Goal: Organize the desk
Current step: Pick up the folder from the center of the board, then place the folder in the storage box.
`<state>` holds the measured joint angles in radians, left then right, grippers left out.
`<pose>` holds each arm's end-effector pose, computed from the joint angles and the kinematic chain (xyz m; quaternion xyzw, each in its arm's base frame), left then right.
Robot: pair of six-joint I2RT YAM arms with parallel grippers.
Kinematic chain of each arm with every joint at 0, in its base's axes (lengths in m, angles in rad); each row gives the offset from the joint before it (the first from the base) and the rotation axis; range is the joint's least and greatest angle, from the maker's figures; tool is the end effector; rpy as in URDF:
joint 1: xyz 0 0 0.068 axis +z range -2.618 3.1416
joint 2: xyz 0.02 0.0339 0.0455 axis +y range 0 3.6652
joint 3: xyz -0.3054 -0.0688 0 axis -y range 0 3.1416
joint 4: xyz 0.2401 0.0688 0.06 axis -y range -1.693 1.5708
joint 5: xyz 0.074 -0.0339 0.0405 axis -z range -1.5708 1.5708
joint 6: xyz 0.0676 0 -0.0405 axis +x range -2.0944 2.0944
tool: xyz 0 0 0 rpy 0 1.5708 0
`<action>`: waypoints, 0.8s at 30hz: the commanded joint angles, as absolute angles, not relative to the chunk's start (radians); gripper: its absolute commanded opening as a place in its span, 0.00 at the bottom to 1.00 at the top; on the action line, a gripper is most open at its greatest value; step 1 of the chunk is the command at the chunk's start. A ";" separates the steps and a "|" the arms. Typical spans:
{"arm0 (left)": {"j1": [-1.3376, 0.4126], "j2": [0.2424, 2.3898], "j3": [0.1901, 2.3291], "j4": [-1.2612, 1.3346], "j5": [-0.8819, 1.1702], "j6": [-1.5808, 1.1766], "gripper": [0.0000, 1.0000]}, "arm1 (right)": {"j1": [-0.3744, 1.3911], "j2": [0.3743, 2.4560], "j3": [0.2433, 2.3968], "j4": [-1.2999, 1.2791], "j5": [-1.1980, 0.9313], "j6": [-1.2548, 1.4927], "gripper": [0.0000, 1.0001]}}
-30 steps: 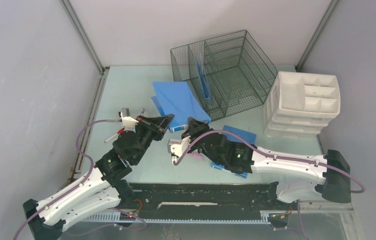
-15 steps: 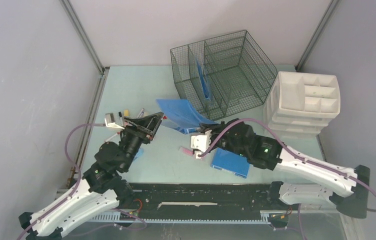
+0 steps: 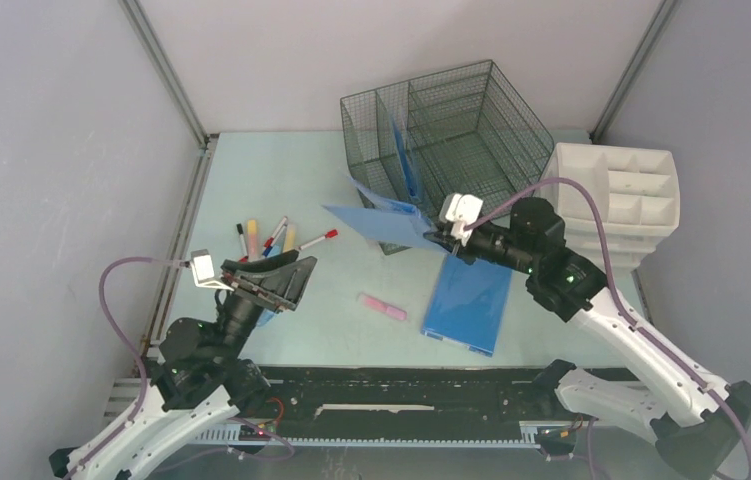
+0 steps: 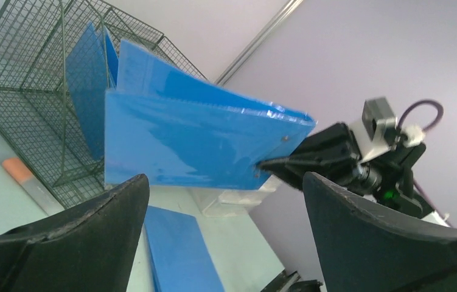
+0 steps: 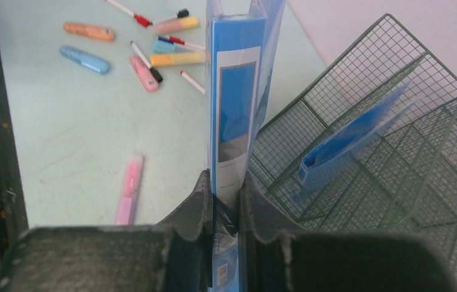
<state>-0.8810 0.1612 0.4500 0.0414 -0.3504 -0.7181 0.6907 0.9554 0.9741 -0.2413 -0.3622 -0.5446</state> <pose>0.0572 -0.0328 0.3330 -0.0948 0.5820 -0.5039 0.6311 0.1516 0.1564 0.3971 -0.5367 0.5614 0.1852 0.6021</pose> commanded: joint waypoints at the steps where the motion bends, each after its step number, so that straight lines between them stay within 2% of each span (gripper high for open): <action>1: -0.884 0.126 0.417 0.020 -0.290 -0.602 1.00 | 0.584 0.957 1.001 -0.047 -0.524 -0.312 0.00; 7: -0.885 0.116 0.365 0.027 -0.303 -0.618 1.00 | 0.492 1.051 1.063 0.137 -0.532 -0.126 0.00; 14: -0.885 0.085 0.292 0.058 -0.331 -0.644 1.00 | 0.493 1.193 1.097 0.356 -0.331 0.028 0.00; 24: -0.885 0.018 0.228 0.057 -0.371 -0.663 1.00 | 0.493 1.322 1.176 0.446 -0.081 0.117 0.00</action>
